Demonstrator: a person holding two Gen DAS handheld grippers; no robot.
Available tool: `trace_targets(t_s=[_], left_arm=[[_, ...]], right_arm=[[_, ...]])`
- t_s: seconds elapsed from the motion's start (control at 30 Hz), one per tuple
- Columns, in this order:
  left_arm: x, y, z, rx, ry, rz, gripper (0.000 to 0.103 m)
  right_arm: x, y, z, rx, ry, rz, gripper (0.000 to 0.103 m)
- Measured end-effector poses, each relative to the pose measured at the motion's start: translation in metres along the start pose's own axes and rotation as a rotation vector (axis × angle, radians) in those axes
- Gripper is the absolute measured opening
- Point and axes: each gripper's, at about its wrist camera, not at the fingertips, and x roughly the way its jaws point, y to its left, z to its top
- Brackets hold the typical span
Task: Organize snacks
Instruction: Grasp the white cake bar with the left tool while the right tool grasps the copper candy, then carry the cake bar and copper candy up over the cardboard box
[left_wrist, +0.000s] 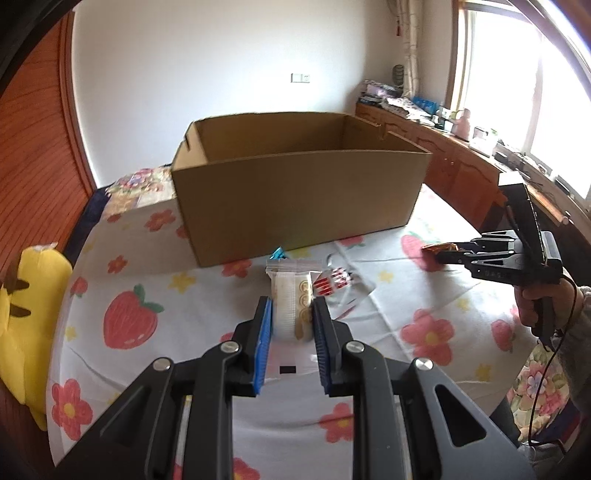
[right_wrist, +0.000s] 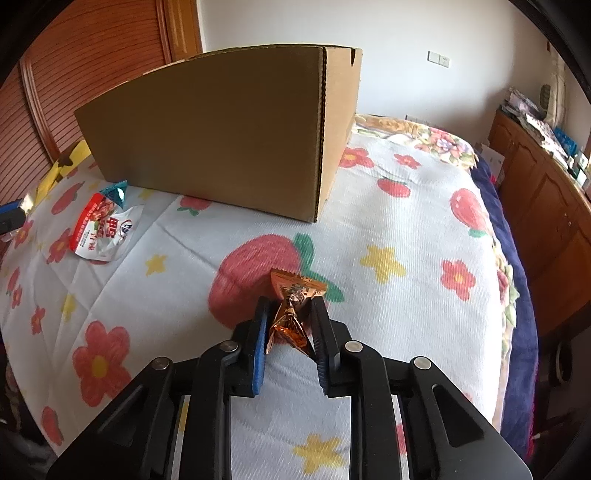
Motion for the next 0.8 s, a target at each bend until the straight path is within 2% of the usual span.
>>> trace_targets(t_s=[0.37, 0.8], left_arm=[[0.002, -0.008, 0.016, 0.024, -0.028, 0.000, 0.020], [0.011, 0.000, 0.054, 0.036, -0.086, 0.017, 0.020]], right_arm=[[-0.045, 0.016, 0.007, -0.028, -0.092, 0.035, 0.020], [-0.085, 0.045, 0.050, -0.103, -0.226, 0.109, 0.020]])
